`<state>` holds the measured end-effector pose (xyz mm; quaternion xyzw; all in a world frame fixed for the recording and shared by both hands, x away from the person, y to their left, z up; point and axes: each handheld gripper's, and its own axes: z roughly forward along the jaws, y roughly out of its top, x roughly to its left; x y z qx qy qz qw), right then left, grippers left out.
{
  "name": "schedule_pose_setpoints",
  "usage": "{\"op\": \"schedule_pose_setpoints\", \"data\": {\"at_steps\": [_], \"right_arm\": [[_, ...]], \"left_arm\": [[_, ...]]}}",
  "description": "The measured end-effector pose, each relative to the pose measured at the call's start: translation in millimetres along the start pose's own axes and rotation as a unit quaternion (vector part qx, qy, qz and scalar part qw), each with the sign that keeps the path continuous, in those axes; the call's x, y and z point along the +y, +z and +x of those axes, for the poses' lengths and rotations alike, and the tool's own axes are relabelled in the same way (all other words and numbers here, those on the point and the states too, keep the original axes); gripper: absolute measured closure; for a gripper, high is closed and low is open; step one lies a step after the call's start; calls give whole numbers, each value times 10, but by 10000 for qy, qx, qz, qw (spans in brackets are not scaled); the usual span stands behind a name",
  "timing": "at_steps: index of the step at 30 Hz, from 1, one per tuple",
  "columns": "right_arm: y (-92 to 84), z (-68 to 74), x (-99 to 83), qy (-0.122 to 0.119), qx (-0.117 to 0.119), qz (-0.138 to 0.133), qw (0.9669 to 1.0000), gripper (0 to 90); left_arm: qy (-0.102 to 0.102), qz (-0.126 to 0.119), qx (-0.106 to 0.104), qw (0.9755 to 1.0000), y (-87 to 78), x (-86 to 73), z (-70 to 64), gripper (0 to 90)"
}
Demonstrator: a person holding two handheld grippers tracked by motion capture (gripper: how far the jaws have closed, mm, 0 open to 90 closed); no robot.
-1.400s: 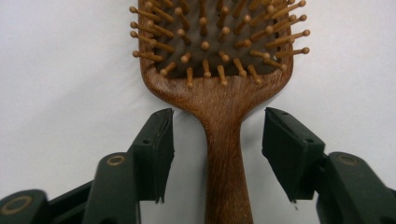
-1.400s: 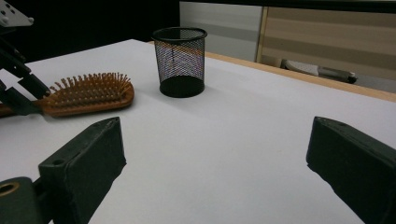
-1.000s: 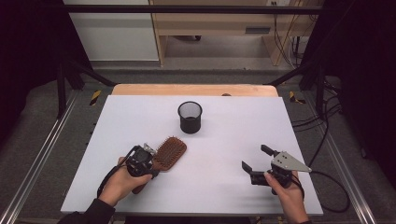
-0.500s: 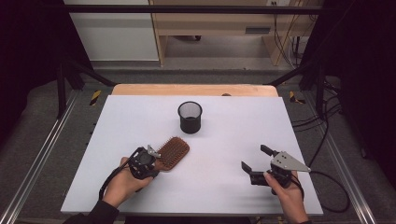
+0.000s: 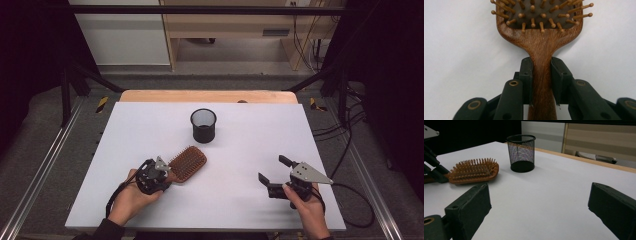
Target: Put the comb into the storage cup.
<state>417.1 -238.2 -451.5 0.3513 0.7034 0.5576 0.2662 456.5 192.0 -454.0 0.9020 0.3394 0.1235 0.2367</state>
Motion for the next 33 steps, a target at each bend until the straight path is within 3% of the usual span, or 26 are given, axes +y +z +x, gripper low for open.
{"op": "schedule_pose_setpoints", "data": {"at_steps": [3,5,7,11,26,33], "right_arm": [[11,21,5,89,36,-36,9999,43],[35,36,10,134,63,-62,9999,43],[73,46,11,180,65,-12,9998,43],[158,65,16,319,149,8,9994,43],[477,256,49,847,651,46,9943,44],[654,404,51,969,952,279,9903,41]], "left_arm": [[49,-375,58,9993,-4,31,5,726],[-14,-599,-53,9982,0,49,13,726],[29,-692,-155,9975,-12,84,13,727],[135,-833,-85,9964,-73,134,-11,727],[222,-928,4,9954,12,148,-136,727],[266,-1005,23,9946,8,135,-184,727]]}}
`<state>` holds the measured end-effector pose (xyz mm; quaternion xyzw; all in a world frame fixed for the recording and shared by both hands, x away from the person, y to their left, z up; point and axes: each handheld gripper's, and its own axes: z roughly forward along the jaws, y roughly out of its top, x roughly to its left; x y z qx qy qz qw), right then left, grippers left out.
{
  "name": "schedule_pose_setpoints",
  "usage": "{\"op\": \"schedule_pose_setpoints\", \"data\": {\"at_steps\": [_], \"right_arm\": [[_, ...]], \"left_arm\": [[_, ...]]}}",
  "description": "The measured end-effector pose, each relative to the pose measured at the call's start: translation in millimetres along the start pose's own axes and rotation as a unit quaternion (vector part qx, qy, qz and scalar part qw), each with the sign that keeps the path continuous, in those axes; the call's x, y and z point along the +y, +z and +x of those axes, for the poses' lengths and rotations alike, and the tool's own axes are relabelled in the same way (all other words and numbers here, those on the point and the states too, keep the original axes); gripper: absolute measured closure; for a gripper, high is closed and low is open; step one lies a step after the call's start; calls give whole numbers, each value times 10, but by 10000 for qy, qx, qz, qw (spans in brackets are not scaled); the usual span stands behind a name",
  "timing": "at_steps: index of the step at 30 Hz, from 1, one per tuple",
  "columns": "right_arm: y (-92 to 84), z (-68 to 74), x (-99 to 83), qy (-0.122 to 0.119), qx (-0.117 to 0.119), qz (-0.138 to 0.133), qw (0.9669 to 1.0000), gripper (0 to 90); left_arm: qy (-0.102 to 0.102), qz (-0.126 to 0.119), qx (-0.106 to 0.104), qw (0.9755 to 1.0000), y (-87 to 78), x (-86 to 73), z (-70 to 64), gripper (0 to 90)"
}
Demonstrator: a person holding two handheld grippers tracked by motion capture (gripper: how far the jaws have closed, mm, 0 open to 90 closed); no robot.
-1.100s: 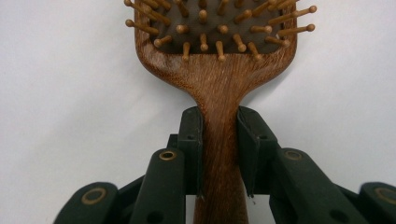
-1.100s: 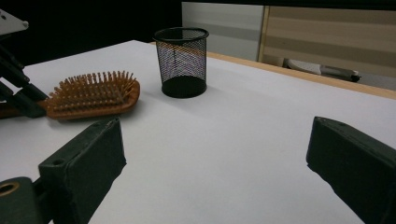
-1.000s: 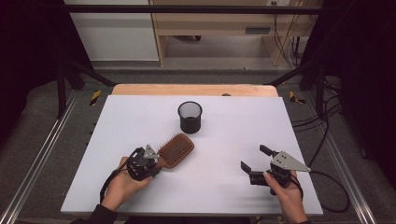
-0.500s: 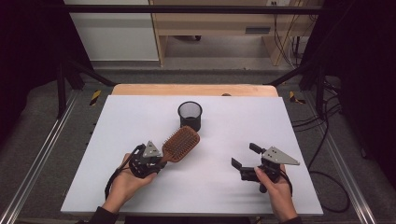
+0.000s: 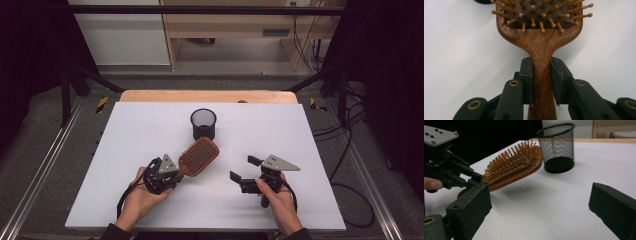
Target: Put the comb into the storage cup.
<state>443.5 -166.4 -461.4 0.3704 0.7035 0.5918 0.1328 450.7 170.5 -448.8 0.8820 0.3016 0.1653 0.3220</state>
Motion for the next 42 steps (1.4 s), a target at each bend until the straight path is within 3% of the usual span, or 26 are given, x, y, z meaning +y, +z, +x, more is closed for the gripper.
{"op": "schedule_pose_setpoints", "data": {"at_steps": [8,17,27,34,42], "right_arm": [[179,144,-32,80,313,303,9990,38],[304,285,-58,69,506,486,9975,42],[344,351,-26,289,651,329,9969,42],[453,383,25,683,789,94,9945,41],[567,311,185,1118,815,-236,9901,62]], "left_arm": [[10,-81,-32,10000,-46,-13,-29,727],[31,-204,-19,9998,-81,5,-65,727],[99,-369,-7,9993,-126,36,-137,727],[157,-532,-52,9984,-157,67,-210,727],[236,-613,-52,9978,-168,103,-297,726]]}}
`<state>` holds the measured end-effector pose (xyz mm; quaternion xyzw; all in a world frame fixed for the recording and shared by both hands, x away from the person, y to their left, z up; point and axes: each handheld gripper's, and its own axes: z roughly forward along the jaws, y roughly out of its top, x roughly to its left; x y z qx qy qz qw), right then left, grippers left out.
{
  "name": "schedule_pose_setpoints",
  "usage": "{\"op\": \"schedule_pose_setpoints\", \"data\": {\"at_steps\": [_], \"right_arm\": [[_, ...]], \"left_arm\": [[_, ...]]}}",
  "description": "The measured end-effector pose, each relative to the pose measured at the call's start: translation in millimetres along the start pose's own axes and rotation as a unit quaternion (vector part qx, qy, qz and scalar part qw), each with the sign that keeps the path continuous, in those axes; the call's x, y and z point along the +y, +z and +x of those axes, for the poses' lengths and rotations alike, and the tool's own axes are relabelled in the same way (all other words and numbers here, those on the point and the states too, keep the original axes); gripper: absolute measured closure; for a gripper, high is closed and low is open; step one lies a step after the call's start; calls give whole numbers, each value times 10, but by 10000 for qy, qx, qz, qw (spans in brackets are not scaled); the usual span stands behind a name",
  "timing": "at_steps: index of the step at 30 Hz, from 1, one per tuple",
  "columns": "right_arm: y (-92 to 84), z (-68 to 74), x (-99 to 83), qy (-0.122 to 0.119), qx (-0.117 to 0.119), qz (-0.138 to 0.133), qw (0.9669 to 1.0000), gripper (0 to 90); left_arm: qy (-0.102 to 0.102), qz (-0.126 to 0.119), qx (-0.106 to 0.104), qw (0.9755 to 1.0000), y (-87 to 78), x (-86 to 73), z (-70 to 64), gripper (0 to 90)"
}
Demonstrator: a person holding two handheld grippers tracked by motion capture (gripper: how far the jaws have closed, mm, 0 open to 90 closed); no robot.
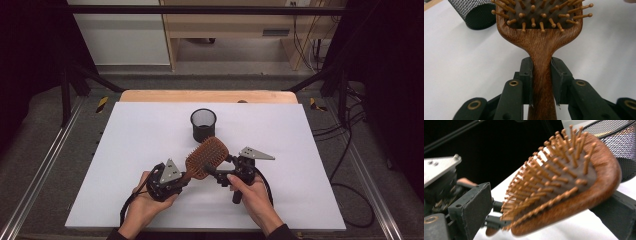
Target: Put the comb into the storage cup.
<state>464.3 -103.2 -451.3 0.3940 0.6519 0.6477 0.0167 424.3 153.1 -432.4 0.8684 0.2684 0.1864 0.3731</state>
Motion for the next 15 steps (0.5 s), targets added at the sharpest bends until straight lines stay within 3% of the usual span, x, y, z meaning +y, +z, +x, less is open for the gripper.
{"op": "schedule_pose_setpoints", "data": {"at_steps": [15], "right_arm": [[-22,-10,84,160,63,-89,9998,112]], "left_arm": [[62,-129,5,9999,-20,21,-66,727]]}}
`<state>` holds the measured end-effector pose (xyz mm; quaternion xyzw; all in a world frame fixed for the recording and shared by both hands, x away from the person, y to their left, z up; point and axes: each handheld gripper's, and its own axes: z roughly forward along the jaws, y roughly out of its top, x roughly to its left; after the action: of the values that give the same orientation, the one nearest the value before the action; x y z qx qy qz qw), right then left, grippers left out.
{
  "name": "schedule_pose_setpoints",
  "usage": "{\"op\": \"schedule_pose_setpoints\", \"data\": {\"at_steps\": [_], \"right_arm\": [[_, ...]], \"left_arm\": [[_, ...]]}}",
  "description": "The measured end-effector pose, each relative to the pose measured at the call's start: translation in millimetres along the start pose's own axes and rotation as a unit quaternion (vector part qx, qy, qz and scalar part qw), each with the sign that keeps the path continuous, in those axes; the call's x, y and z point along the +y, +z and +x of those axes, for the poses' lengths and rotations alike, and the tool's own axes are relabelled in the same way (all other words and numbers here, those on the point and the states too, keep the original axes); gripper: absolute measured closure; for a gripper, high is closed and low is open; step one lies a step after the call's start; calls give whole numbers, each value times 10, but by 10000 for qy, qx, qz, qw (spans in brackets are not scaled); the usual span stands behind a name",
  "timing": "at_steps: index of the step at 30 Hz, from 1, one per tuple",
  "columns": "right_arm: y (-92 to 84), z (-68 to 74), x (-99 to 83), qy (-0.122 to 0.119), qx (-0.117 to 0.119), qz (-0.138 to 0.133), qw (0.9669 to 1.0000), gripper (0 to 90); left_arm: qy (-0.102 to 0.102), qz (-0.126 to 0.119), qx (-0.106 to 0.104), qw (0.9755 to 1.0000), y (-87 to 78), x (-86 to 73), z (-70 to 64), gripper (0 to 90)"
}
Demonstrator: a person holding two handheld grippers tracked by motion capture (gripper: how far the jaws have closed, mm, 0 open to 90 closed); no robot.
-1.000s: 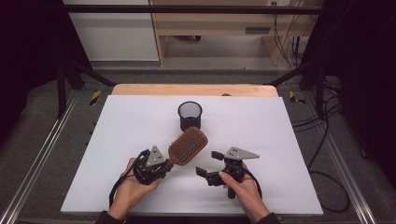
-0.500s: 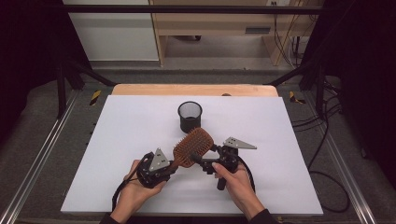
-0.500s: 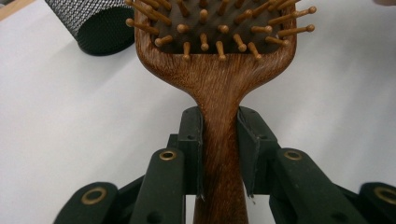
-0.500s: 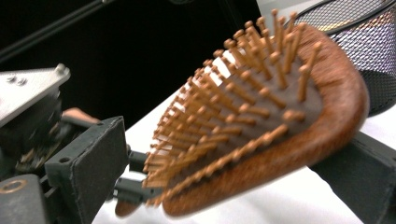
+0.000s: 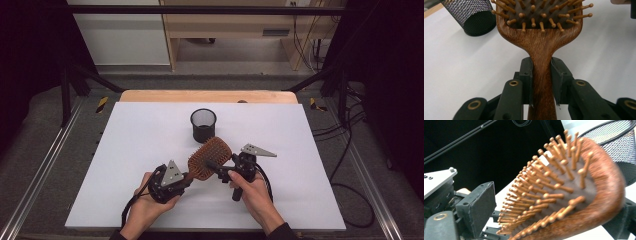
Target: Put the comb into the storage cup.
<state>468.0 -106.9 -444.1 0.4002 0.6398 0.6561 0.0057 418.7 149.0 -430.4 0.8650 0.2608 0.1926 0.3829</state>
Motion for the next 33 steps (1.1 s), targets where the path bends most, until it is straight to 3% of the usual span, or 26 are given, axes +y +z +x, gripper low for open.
{"op": "schedule_pose_setpoints", "data": {"at_steps": [5,12,22,33], "right_arm": [[-29,-34,70,-29,-98,24,9999,155],[-35,-53,121,110,23,-69,9999,241],[-25,-50,133,401,221,-207,9987,267],[79,63,199,400,270,-332,9983,340]], "left_arm": [[23,11,39,10000,-5,-5,-5,727],[-13,-60,98,9999,-11,-6,10,726],[-43,-123,136,9998,-22,-8,12,727],[-251,-263,139,9992,-69,-32,80,728]]}}
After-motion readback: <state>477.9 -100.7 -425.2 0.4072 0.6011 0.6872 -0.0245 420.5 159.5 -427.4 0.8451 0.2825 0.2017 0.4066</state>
